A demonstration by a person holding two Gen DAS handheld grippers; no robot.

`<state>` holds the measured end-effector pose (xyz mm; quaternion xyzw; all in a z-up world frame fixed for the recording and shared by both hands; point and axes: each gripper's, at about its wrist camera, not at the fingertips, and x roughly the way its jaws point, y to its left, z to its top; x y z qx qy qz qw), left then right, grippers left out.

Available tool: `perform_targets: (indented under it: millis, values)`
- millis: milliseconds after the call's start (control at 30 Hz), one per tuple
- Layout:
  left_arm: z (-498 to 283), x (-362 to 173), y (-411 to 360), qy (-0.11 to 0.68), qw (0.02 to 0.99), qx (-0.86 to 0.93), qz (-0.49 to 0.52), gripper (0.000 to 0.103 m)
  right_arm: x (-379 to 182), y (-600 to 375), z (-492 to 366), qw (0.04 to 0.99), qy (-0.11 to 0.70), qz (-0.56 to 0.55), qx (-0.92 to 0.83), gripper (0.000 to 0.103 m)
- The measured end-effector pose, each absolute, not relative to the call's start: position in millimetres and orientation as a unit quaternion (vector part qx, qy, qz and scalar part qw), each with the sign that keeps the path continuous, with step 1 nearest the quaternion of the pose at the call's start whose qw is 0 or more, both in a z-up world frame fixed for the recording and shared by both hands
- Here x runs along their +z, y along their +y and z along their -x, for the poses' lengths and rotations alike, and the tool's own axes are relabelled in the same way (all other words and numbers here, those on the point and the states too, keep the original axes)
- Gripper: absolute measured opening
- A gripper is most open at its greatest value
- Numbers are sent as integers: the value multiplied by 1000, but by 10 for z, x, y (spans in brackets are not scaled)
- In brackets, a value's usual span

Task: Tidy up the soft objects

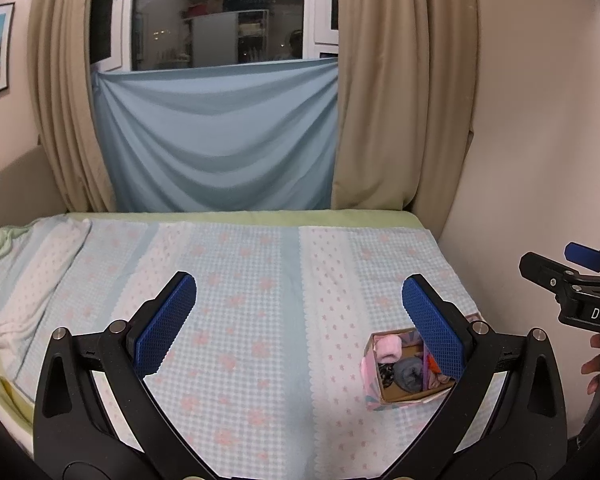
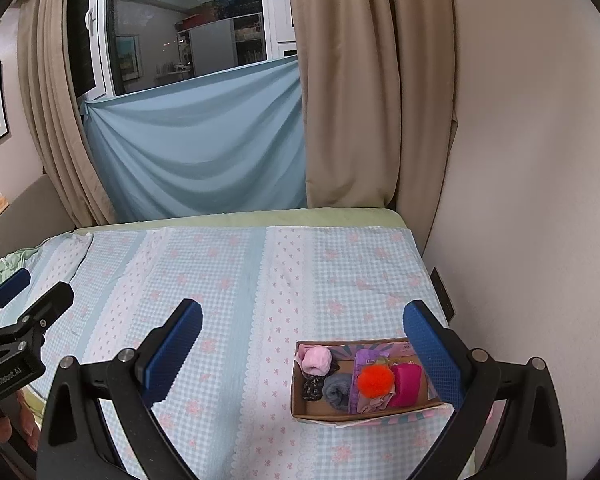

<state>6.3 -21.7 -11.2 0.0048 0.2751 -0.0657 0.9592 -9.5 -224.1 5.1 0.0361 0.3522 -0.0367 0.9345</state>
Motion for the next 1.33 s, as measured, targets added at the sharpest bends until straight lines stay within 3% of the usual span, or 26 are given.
perform_targets:
  millis: [1333]
  values:
    - [-256, -163, -119, 250, 968, -19, -9, 103, -100, -2082, -409, 931, 364, -27, -22, 100]
